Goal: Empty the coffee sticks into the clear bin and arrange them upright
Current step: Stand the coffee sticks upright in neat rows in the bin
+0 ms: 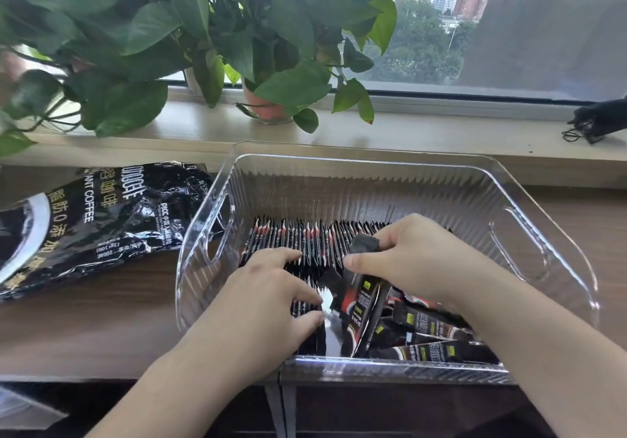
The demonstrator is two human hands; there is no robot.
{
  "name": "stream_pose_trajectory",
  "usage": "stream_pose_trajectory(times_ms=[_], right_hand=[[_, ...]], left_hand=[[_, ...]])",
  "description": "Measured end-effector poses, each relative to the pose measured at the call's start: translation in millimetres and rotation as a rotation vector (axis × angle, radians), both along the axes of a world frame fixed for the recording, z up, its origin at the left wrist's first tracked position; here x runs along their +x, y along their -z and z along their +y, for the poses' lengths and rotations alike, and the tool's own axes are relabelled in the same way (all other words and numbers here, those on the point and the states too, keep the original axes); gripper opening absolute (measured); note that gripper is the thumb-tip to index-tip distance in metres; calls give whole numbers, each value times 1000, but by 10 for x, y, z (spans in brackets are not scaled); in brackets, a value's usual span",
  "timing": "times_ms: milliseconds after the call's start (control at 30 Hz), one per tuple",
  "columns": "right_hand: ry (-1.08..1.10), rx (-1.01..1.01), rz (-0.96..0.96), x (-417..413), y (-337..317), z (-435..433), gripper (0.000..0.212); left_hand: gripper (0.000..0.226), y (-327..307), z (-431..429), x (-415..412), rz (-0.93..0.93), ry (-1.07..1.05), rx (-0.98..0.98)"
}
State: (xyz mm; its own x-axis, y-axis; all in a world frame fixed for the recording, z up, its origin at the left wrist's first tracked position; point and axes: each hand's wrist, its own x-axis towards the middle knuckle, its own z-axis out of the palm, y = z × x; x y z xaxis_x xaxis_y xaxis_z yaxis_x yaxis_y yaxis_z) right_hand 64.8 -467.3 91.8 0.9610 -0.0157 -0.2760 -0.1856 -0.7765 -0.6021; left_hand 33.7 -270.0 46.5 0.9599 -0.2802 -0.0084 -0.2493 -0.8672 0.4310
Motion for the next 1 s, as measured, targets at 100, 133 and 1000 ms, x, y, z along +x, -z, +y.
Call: stream_pose_trajectory(times_ms=[100,133,1000], right_hand=[[43,-2,-97,15,-51,-53,53],[55,8,-131,17,-68,-67,50],[23,-434,-284,9,-346,-510,34]], left_hand=[[28,-1,2,0,0,0,-2],[28,-4,1,-1,0,2,2],[27,-16,3,-4,13,5,6]])
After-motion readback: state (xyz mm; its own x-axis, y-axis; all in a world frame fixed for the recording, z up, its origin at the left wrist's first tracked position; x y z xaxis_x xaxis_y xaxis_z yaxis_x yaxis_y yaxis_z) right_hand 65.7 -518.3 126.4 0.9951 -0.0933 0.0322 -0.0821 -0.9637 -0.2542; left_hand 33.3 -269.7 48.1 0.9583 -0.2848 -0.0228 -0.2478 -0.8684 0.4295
